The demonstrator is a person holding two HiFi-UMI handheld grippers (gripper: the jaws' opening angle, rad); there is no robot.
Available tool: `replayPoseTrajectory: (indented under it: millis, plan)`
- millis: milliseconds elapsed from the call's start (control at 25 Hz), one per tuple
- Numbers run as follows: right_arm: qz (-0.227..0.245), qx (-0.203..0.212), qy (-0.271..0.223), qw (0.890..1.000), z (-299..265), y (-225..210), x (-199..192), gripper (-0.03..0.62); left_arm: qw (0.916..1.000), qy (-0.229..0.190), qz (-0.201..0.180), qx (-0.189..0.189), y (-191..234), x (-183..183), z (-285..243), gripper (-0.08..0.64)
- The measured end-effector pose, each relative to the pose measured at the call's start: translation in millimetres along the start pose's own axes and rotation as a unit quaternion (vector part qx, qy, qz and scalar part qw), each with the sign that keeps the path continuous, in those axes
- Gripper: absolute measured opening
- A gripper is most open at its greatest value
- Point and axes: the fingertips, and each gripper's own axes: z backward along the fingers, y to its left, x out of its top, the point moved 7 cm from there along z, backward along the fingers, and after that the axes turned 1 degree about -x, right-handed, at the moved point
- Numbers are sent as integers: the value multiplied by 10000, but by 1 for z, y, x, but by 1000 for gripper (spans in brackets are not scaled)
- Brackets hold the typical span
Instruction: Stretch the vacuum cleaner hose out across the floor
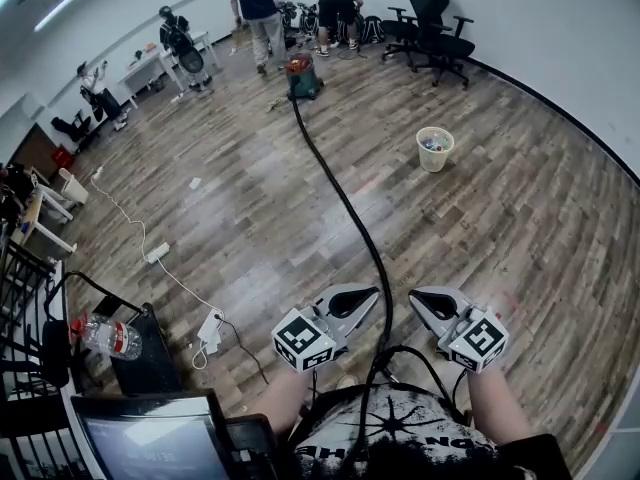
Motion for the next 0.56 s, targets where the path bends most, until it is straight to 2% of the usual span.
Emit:
replayPoseTrajectory:
  millis: [560]
  plan:
    - [-60,64,-2,10000,0,16,-2,6,10000,27,32,57,-8,-5,8,-1]
